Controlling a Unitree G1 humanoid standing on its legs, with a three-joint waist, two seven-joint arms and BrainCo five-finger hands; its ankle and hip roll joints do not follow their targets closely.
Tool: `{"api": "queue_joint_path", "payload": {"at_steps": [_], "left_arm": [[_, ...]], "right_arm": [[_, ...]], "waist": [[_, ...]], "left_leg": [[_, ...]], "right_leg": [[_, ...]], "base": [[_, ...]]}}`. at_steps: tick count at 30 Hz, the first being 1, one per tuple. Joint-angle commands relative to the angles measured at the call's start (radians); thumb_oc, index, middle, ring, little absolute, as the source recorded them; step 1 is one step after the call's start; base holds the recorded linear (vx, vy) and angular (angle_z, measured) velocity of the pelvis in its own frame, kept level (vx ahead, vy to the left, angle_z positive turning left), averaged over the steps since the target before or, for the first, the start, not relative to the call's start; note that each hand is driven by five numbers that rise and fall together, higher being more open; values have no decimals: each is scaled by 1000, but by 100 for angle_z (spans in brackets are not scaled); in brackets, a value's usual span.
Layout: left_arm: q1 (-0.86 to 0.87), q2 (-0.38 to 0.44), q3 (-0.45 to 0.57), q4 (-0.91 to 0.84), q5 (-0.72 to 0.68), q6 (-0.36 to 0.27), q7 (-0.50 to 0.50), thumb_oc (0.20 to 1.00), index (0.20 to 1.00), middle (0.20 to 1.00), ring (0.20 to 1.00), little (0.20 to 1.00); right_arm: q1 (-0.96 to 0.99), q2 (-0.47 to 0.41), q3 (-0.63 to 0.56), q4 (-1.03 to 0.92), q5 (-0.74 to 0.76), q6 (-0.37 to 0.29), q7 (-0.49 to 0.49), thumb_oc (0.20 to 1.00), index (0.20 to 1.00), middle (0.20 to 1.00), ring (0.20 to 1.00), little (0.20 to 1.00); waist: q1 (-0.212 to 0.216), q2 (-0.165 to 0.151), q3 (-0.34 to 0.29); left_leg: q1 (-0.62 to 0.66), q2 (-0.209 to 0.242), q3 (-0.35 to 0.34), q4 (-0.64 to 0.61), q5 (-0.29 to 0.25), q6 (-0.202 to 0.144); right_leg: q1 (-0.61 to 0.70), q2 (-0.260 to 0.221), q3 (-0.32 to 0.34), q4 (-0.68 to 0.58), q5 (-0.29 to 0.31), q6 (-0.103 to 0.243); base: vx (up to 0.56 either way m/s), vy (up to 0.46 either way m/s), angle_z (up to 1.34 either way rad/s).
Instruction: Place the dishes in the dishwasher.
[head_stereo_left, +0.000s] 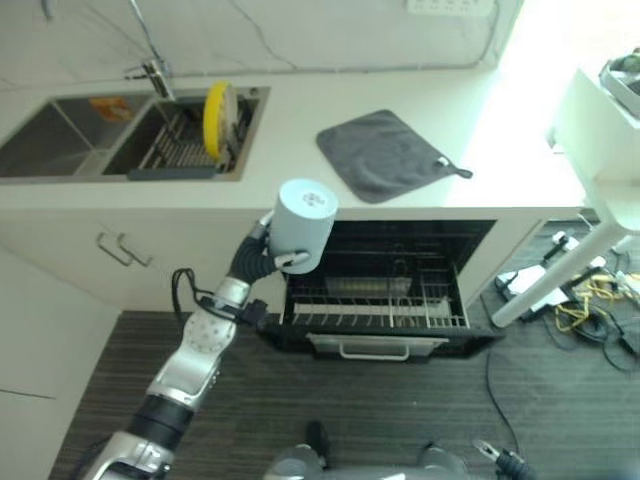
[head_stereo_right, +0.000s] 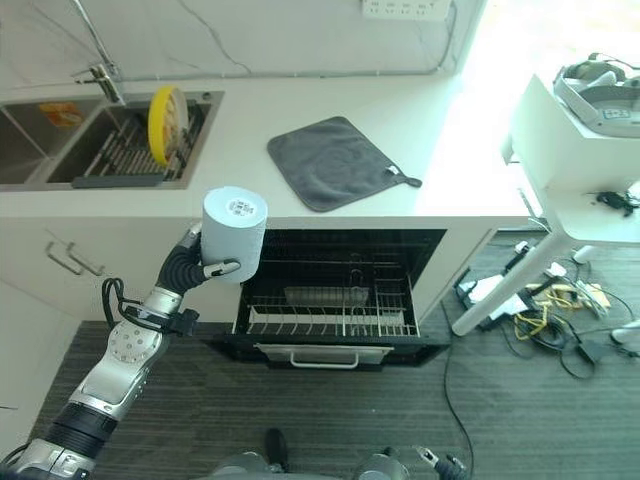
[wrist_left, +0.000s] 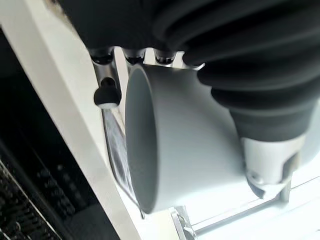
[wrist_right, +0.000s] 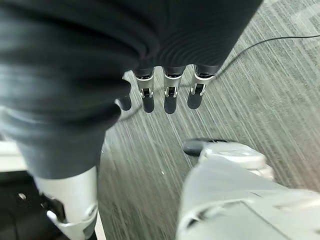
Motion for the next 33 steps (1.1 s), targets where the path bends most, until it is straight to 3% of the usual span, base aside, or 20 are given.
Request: {"api": "queue_joint_path", "payload": {"at_steps": [1, 3, 4, 5, 8, 9, 11, 13, 14, 15, 16, 22, 27, 31, 33], "left_arm": [[-62, -17, 58, -62, -41, -51, 23, 200, 200, 200, 200, 200], [-53, -28, 58, -67, -42, -45, 21, 200, 200, 200, 200, 200], [-53, -29, 58, -67, -44, -44, 21, 200, 200, 200, 200, 200], [-45, -36, 63, -69, -61, -39, 23, 200, 200, 200, 200, 200], [-32, -46, 78, -66, -109, -24, 8, 200, 200, 200, 200, 200], [-23, -67, 83, -37, -163, -55, -3, 200, 200, 200, 200, 200], [-24, -72, 81, -25, -178, -61, -3, 200, 200, 200, 200, 200], [-52, -98, 58, 39, -211, -89, 20, 200, 200, 200, 200, 200], [-71, -114, 40, 76, -220, -111, 51, 200, 200, 200, 200, 200], [-78, -128, 31, 96, -225, -124, 64, 200, 200, 200, 200, 200], [-89, -151, 16, 131, -197, -155, 79, 200, 200, 200, 200, 200], [-92, -189, -35, 123, -125, -155, 122, 200, 200, 200, 200, 200], [-77, -205, -79, 104, -53, -143, 192, 200, 200, 200, 200, 200], [-33, -188, -87, 47, 251, -177, 501, 200, 200, 200, 200, 200], [-33, -181, -102, 49, 318, -191, 572, 200, 200, 200, 200, 200]], "right_arm": [[-15, -35, -51, 34, 196, -41, -81, 1000, 1000, 1000, 1000, 1000], [-5, -53, -114, -5, 274, -117, -80, 1000, 1000, 1000, 1000, 1000], [-2, -55, -121, -14, 277, -127, -79, 1000, 1000, 1000, 1000, 1000], [8, -61, -150, -75, 288, -196, -95, 1000, 1000, 1000, 1000, 1000], [34, -57, -193, -206, 299, -280, -143, 1000, 1000, 1000, 1000, 1000], [69, -33, -239, -397, 302, -385, -139, 1000, 1000, 1000, 1000, 1000], [73, -29, -244, -438, 299, -404, -131, 1000, 1000, 1000, 1000, 1000], [84, -13, -234, -660, 283, -479, -57, 1000, 1000, 1000, 1000, 1000], [83, -5, -209, -815, 270, -509, 24, 1000, 1000, 1000, 1000, 1000], [81, 3, -187, -903, 260, -532, 90, 1000, 1000, 1000, 1000, 1000], [69, -13, -144, -1062, 245, -510, 241, 1000, 1000, 1000, 1000, 1000], [12, -64, -17, -1256, 215, -430, 396, 1000, 1000, 1000, 1000, 1000], [-37, -76, 78, -1284, 174, -381, 333, 1000, 1000, 1000, 1000, 1000], [-127, -109, 192, -1293, 52, -348, 191, 1000, 1000, 1000, 1000, 1000], [-155, -119, 219, -1291, 28, -340, 149, 1000, 1000, 1000, 1000, 1000]], "waist": [[7, 28, 7], [-5, 25, 3], [-7, 25, 3], [-19, 24, 3], [-40, 20, 1], [-79, 17, 0], [-88, 16, -1], [-135, 15, -9], [-159, 13, -11], [-172, 17, -18], [-189, 16, -25], [-181, 17, -50], [-146, 14, -61], [-69, 7, -62], [-55, 4, -59]], "left_leg": [[31, 20, -4, 75, -166, 42], [36, 33, 1, 82, -164, 37], [37, 35, 2, 83, -165, 36], [39, 42, 10, 88, -165, 33], [38, 46, 15, 98, -169, 29], [42, 52, 30, 112, -176, 27], [45, 52, 33, 114, -179, 27], [58, 47, 39, 126, -192, 30], [55, 48, 58, 138, -180, 36], [69, 43, 45, 139, -206, 34], [68, 45, 70, 151, -196, 33], [79, 46, 69, 158, -208, 18], [83, 52, 48, 157, -201, 7], [86, 58, 1, 137, -178, -15], [91, 60, -5, 129, -174, -19]], "right_leg": [[6, -6, -39, 46, -2, 31], [13, 7, -31, 39, -16, 29], [14, 9, -30, 38, -18, 28], [17, 15, -26, 33, -28, 22], [20, 27, -12, 23, -35, 16], [14, 37, 8, 19, -40, 11], [13, 39, 13, 18, -39, 10], [7, 46, 42, 10, -36, 8], [-8, 47, 48, 4, -14, -1], [-4, 46, 66, 1, -26, 8], [-15, 44, 64, -21, 5, 2], [-8, 49, 65, -63, 23, 1], [19, 55, 47, -72, 17, -10], [74, 62, -1, -100, 10, -22], [90, 62, -13, -105, 7, -22]], "base": [[23, -138, -11], [33, -103, -11], [22, -74, -10], [13, -55, -10], [-12, -88, -16], [-45, -105, -23], [-25, -53, -30], [-43, -34, -40], [-3, 9, -71], [-60, -8, -81], [16, 11, -93], [16, -18, -26], [44, -51, 9], [80, -105, 46], [58, -49, 47]]}}
